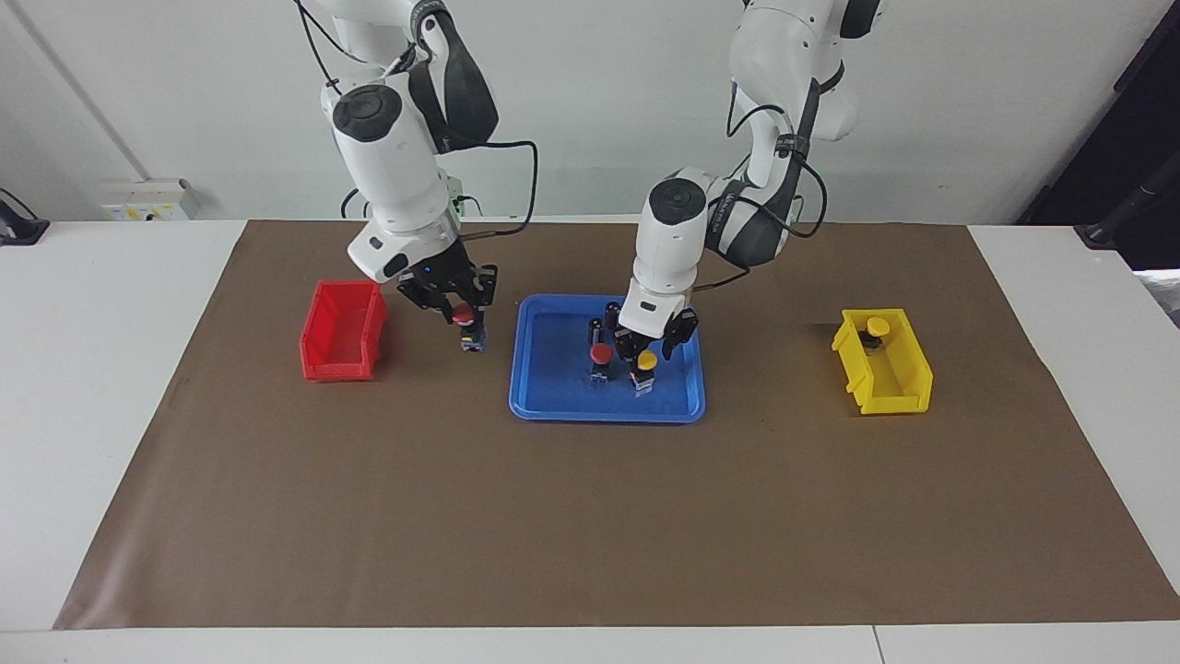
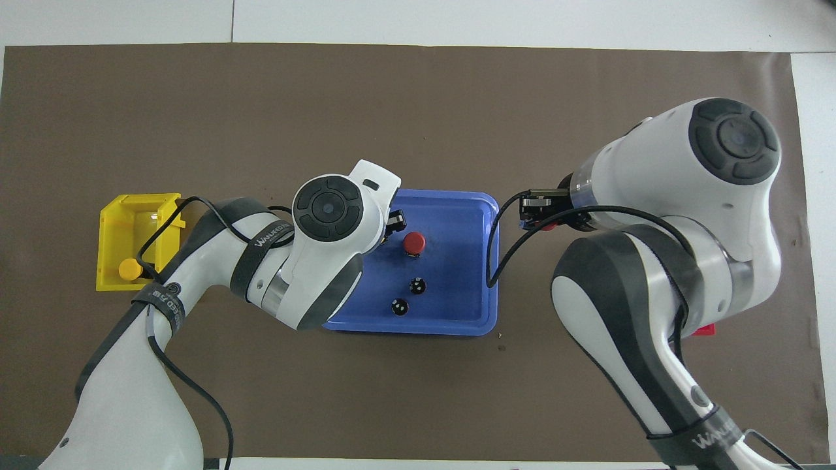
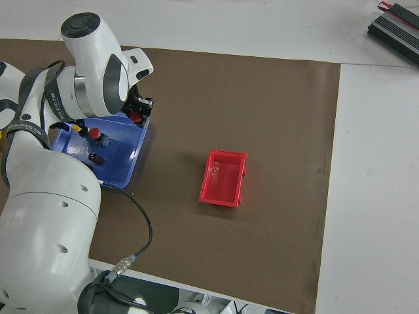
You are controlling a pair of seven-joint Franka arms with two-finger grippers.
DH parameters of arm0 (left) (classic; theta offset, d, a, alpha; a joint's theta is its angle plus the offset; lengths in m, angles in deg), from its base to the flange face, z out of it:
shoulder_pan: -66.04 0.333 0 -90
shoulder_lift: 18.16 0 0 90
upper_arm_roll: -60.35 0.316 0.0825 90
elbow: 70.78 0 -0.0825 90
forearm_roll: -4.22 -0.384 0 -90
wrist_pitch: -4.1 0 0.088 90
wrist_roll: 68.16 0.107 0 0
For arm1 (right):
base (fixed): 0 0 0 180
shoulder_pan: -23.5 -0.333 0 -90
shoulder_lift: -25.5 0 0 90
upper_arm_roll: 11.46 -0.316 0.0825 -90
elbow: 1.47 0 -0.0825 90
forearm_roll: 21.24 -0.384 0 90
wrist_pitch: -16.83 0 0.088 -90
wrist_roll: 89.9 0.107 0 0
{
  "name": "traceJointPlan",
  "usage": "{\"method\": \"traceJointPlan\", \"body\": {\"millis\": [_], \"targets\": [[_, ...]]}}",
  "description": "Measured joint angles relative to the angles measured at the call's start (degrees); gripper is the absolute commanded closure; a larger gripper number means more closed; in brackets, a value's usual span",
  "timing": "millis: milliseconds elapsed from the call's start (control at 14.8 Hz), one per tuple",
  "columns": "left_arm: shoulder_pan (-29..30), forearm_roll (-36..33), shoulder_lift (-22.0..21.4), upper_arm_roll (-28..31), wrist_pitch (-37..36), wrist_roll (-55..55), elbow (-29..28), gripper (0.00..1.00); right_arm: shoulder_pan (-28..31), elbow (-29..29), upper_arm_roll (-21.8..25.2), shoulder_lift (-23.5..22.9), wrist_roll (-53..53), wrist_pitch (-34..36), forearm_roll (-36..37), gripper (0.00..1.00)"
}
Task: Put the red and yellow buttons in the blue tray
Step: 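Place the yellow button in the tray while the right gripper carries a red button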
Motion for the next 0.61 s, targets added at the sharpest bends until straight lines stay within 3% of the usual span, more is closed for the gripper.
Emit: {"method": "traceJointPlan", "body": {"millis": [270,607], "targets": [[0.94,-0.01,-3.51,1.12,-7.96,3.59,2.66,0.0,-2.91,0.17,0.0,-3.99,3.12,-5.45,-0.02,0.72],[10.51,-0.01,-7.73,1.71,-21.52,20.24,9.43,0.0,-4.28,0.09,0.02,-7.18,3.34,-6.22,-0.17,0.72]]}}
